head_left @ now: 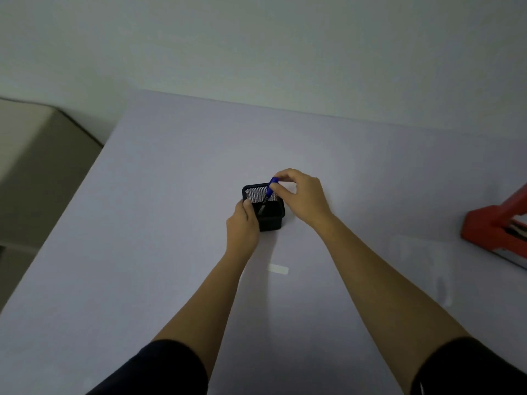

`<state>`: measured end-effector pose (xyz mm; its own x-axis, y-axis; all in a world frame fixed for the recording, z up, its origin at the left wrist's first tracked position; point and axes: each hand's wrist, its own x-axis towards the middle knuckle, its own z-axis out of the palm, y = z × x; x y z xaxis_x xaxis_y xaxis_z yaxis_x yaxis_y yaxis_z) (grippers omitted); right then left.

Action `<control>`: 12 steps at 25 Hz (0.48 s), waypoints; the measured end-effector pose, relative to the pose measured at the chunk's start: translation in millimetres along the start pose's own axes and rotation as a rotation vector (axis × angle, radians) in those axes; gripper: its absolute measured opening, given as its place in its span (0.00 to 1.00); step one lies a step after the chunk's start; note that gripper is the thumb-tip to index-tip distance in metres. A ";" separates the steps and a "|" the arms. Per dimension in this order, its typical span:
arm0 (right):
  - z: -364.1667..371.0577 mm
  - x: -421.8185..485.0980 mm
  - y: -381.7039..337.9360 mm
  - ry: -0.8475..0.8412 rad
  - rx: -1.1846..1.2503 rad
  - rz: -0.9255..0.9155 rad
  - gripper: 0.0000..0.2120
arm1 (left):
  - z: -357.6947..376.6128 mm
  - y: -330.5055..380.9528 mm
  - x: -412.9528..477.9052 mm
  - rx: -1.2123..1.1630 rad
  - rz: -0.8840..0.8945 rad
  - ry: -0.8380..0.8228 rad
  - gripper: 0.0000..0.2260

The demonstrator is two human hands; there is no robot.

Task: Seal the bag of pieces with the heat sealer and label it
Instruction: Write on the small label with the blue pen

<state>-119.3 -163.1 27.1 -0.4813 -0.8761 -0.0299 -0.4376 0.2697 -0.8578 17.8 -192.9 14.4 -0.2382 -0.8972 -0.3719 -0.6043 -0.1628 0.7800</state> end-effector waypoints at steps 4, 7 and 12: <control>-34.8 -6.2 -23.9 0.206 0.113 -0.011 0.06 | -11.8 1.2 -1.5 0.038 0.112 0.013 0.19; -72.4 -13.7 -47.0 0.328 0.188 -0.009 0.06 | -28.6 23.1 -10.3 0.124 0.446 -0.007 0.20; -97.3 -37.7 -62.9 0.418 0.413 0.056 0.04 | -29.2 55.6 -34.2 -0.177 0.400 -0.237 0.06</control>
<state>-147.5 -108.1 132.1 -0.7905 -0.6103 0.0521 -0.1112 0.0595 -0.9920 14.5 -183.3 85.2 -0.6035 -0.7891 -0.1141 -0.2964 0.0892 0.9509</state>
